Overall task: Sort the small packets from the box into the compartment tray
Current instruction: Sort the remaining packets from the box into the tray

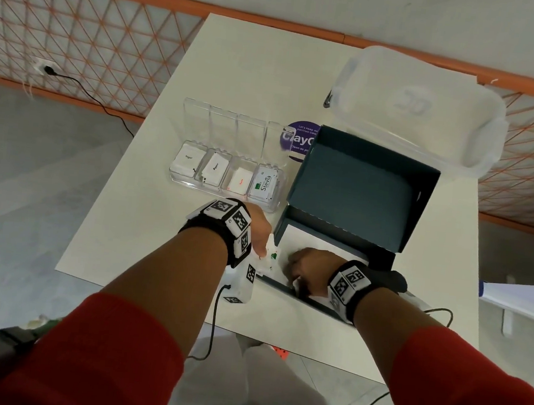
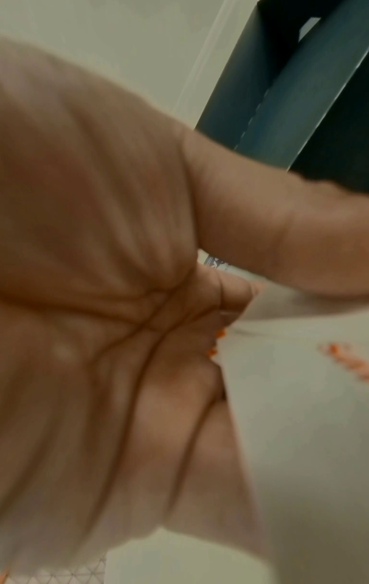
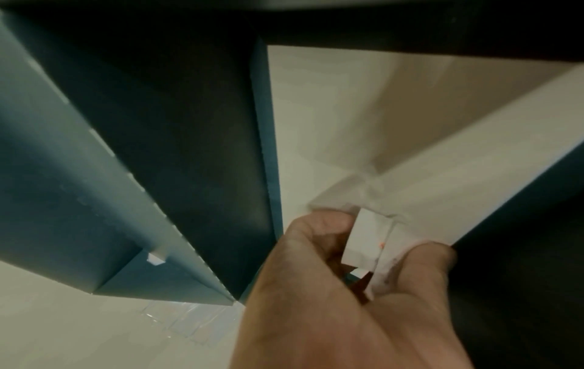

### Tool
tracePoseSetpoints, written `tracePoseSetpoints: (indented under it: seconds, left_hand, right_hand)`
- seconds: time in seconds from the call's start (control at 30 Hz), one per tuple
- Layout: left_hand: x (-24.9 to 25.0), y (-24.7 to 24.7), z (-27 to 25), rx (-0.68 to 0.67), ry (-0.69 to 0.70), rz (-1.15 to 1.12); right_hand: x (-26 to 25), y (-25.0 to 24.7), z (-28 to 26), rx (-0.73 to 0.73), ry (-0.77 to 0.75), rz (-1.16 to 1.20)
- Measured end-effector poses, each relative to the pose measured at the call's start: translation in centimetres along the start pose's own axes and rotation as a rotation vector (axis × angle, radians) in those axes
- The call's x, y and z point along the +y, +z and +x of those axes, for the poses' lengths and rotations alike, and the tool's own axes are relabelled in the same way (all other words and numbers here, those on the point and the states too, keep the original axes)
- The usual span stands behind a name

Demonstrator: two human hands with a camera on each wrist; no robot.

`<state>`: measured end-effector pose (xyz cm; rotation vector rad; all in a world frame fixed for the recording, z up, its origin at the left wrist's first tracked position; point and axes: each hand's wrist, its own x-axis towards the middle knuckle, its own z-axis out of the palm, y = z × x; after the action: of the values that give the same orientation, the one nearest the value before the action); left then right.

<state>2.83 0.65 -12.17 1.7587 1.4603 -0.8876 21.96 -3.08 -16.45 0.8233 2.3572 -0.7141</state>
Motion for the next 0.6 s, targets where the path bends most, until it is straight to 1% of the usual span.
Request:
tracePoseSetpoints:
  seconds: [0.07,0.1,0.2,0.27,0.33,0.4,0.43,0.47,0.53,0.6]
  left_hand:
    - [0.0,-0.1,-0.1,0.002,-0.002,-0.027]
    - [0.0,-0.2,-0.3,0.010,-0.004,-0.046]
    - [0.0,-0.2,-0.9,0.029,-0.015,-0.115]
    - [0.2,-0.5,-1.9,0.040,-0.024,-0.168]
    - [0.4,-0.7,-3.2,0.051,-0.019,-0.219]
    - [0.3,-0.9,-4.7,0.088,-0.007,-0.315]
    - [0.1,-1.1,-5.5,0.108,-0.003,-0.382]
    - [-0.4,-1.1,-6.1,0.130,0.005,-0.505]
    - [-1.5,-1.0,-7.2,0.175,0.040,-0.876]
    - [-2.6,-1.2,-8.1,0.267,0.106,-1.188]
  right_hand:
    - [0.2,-0.5,-0.1,0.049,0.077,0.064]
    - [0.3,-0.8,-0.1,0.070,0.136,0.150]
    - [1.1,-2.0,-0.4,0.169,0.245,0.471]
    - [1.2,-2.8,-0.7,0.244,0.304,0.732]
    - [1.1,-3.4,-1.1,0.302,0.329,1.018]
    - [0.7,-4.2,-1.2,0.361,0.334,1.222]
    - [0.4,-4.7,-1.3,0.388,0.326,1.303]
    - [0.0,-5.3,-1.3,0.415,0.308,1.380]
    - [-1.0,-6.8,-1.2,0.455,0.270,1.489]
    - [-2.4,-8.4,-1.0,0.483,0.243,1.569]
